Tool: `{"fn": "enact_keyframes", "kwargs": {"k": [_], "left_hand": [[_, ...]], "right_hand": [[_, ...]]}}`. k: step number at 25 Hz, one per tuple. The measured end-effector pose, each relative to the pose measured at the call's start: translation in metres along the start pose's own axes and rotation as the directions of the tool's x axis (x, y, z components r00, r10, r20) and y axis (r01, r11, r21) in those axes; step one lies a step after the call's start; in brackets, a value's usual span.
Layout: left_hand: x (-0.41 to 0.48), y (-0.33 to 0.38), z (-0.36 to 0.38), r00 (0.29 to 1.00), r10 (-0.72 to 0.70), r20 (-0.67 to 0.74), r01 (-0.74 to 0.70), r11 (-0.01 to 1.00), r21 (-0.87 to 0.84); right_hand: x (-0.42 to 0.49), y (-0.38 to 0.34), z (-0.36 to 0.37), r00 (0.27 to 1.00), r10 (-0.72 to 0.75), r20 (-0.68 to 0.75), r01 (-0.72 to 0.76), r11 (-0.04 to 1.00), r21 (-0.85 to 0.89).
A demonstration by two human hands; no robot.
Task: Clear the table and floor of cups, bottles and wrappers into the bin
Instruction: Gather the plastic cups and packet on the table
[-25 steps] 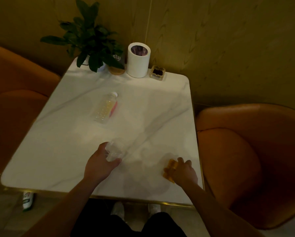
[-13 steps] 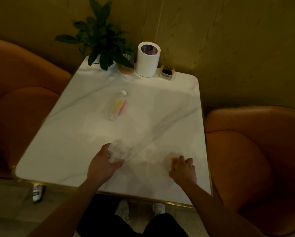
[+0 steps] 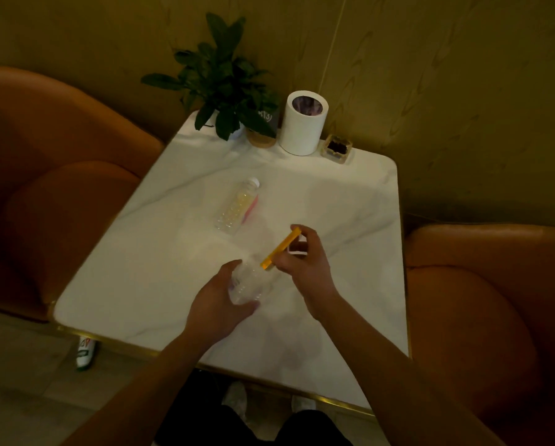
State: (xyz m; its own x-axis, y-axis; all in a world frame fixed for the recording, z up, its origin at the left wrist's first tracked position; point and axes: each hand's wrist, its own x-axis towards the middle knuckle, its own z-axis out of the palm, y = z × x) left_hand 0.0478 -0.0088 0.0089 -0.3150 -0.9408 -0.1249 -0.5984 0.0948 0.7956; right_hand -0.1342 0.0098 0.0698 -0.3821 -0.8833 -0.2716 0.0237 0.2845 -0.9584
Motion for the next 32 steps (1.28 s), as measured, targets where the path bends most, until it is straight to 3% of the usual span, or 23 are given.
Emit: {"fn": "enact_keyframes", "kwargs": {"k": [3,9,15,19,23,27,32], "left_hand": [[0.000,0.009,-0.004,0.999,-0.003,-0.040,0.003,1.000,0.017],[-0.003,0.012,-0.011,0.994,0.008,-0.106,-0.010,1.000,-0.012],[0.000,0.003,-0.022,0.986,-0.045,-0.158,0.046,0.999,0.003],[-0.001,-0.013,-0.035,0.980,-0.123,-0.156,0.117,0.992,-0.043],[0.005,-0.031,-0.058,0.955,-0.245,-0.166,0.224,0.965,-0.135],[0.020,-0.049,-0.075,0.905,-0.381,-0.192,0.301,0.889,-0.345],[0.043,-0.068,-0.098,0.852,-0.475,-0.220,0.330,0.813,-0.479]], "right_hand": [[-0.005,0.000,0.016,0.998,-0.034,0.043,0.041,0.985,-0.169],[-0.012,0.010,0.024,0.970,-0.103,0.219,0.173,0.929,-0.327],[-0.008,0.017,0.035,0.933,-0.044,0.358,0.178,0.919,-0.352],[0.008,0.011,0.054,0.898,0.050,0.437,0.054,0.974,-0.222],[0.051,0.007,0.071,0.960,0.110,0.256,-0.061,0.979,-0.193],[0.115,0.007,0.090,0.987,0.143,0.072,-0.080,0.830,-0.552],[0.180,0.009,0.135,0.960,0.240,-0.145,-0.278,0.746,-0.606]]}}
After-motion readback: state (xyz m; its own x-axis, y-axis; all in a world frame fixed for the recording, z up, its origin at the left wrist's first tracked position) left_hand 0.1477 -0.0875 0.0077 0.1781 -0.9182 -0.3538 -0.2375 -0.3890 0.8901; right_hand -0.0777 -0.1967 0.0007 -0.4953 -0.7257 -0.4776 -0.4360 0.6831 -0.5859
